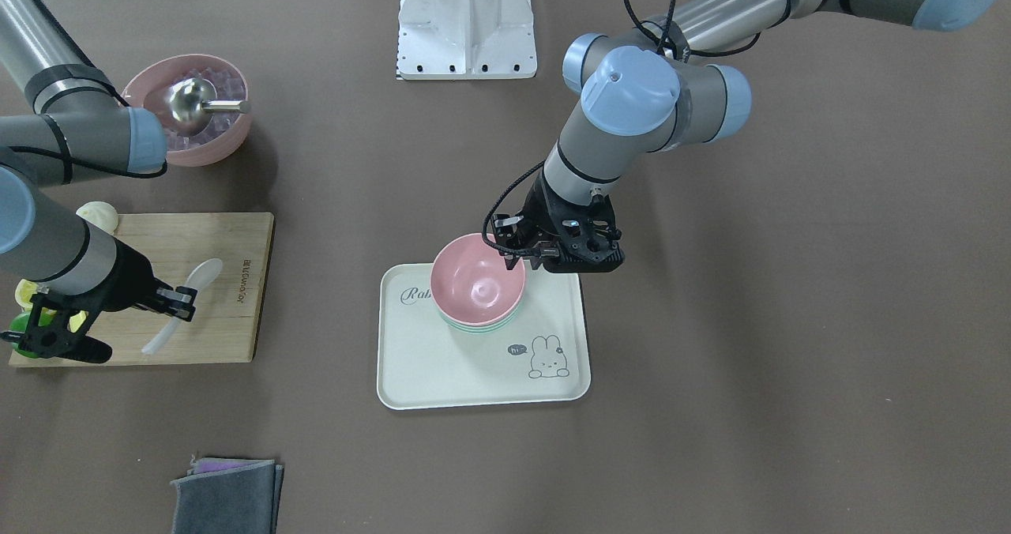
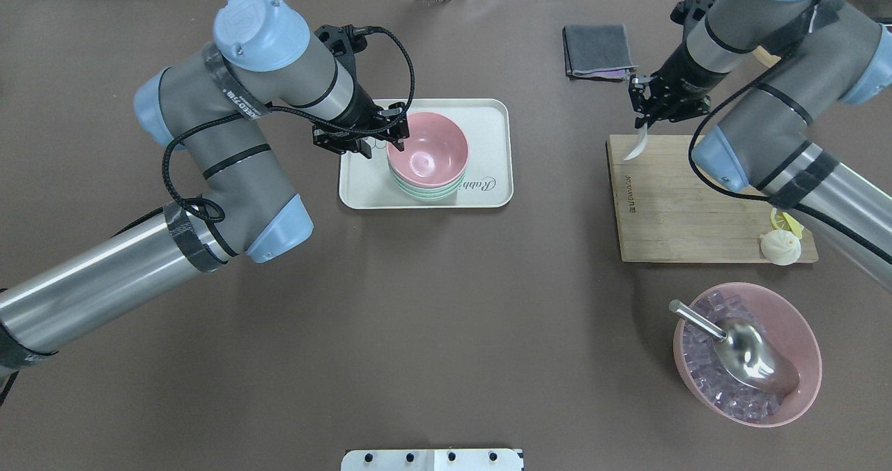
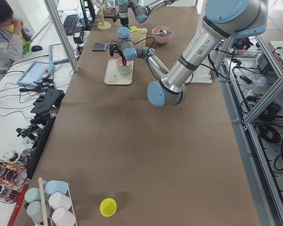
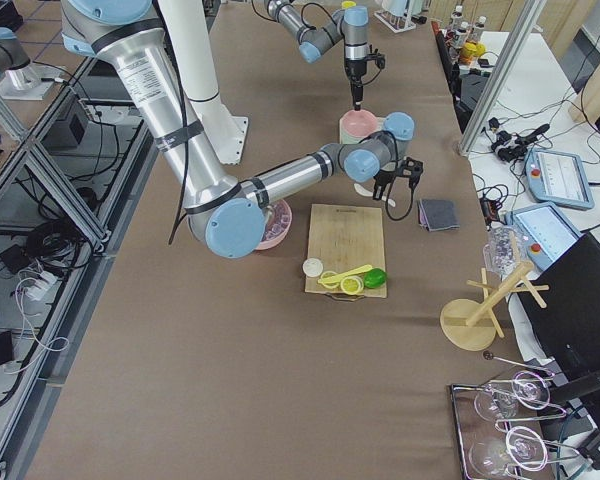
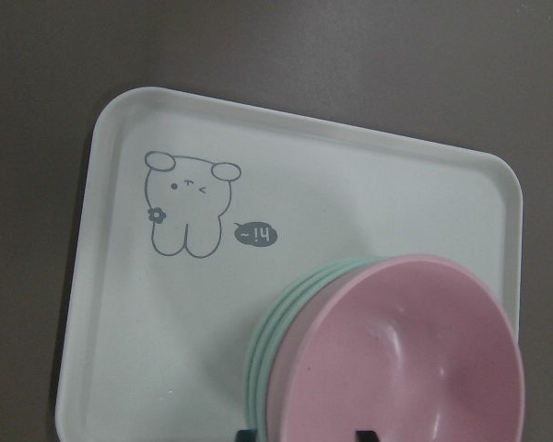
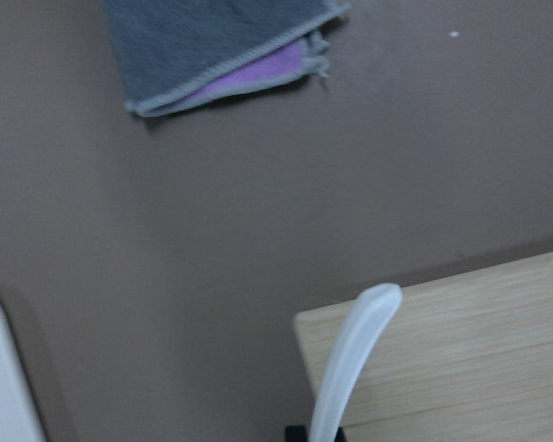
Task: Stack pink bowl on green and place spoon
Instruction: 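Lower white spoon into pink bowl with right gripper while left withdraws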
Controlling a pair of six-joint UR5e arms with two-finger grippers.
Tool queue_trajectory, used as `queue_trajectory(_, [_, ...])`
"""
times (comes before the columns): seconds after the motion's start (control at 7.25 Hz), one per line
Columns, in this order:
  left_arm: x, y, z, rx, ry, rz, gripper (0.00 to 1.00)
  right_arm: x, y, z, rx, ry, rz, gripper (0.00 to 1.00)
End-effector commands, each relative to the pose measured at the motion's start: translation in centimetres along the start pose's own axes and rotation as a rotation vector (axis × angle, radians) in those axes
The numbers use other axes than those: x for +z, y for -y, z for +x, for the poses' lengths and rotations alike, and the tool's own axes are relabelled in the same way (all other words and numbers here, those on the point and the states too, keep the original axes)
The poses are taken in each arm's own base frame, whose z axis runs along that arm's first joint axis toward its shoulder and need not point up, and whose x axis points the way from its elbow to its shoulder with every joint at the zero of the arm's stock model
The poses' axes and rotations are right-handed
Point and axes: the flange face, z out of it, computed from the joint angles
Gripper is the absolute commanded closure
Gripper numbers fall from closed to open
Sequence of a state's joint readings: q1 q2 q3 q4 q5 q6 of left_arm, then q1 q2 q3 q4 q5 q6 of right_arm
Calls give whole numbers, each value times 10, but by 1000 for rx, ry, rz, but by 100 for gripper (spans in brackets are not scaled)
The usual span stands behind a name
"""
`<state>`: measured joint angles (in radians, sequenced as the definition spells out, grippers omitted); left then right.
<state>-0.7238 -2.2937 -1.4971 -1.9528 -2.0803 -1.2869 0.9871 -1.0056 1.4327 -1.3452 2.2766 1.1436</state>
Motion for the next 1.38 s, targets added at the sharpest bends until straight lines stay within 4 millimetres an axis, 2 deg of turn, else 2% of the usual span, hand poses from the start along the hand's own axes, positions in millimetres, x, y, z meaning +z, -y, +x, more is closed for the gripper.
queue_trajectory(0.0, [-39, -23, -72, 84, -24, -32, 2, -21, -15, -128, 93, 75, -4, 100])
queue_trajectory(0.14, [-71, -27, -118, 99, -31, -50, 2, -26, -29, -175, 118, 103, -13, 100])
queue_trajectory(0.28, [-93, -28, -155, 120, -27, -56, 2, -24, -49, -198, 152, 148, -17, 100])
queue_trajectory(0.41, [-102, -30, -180, 158, -17, -61, 2, -1, -81, -218, 169, 190, 15, 100])
queue_trajectory(0.55, [-103, -28, -185, 166, -14, -62, 2, 15, -107, -235, 193, 221, 42, 100])
queue_trajectory(0.69, [-102, -25, -188, 161, -8, -61, 2, 14, -109, -238, 201, 230, 50, 100])
queue_trajectory(0.83, [-95, -24, -185, 163, -4, -63, 2, 19, -114, -240, 195, 229, 66, 4])
queue_trajectory(0.97, [-92, -22, -184, 160, 0, -63, 2, 21, -115, -237, 189, 229, 89, 0])
queue_trajectory(1.1, [-89, -20, -185, 159, 4, -64, 2, 23, -118, -214, 177, 225, 81, 0])
queue_trajectory(1.24, [-88, -19, -184, 159, 3, -65, 2, 8, -115, -166, 135, 232, 65, 0])
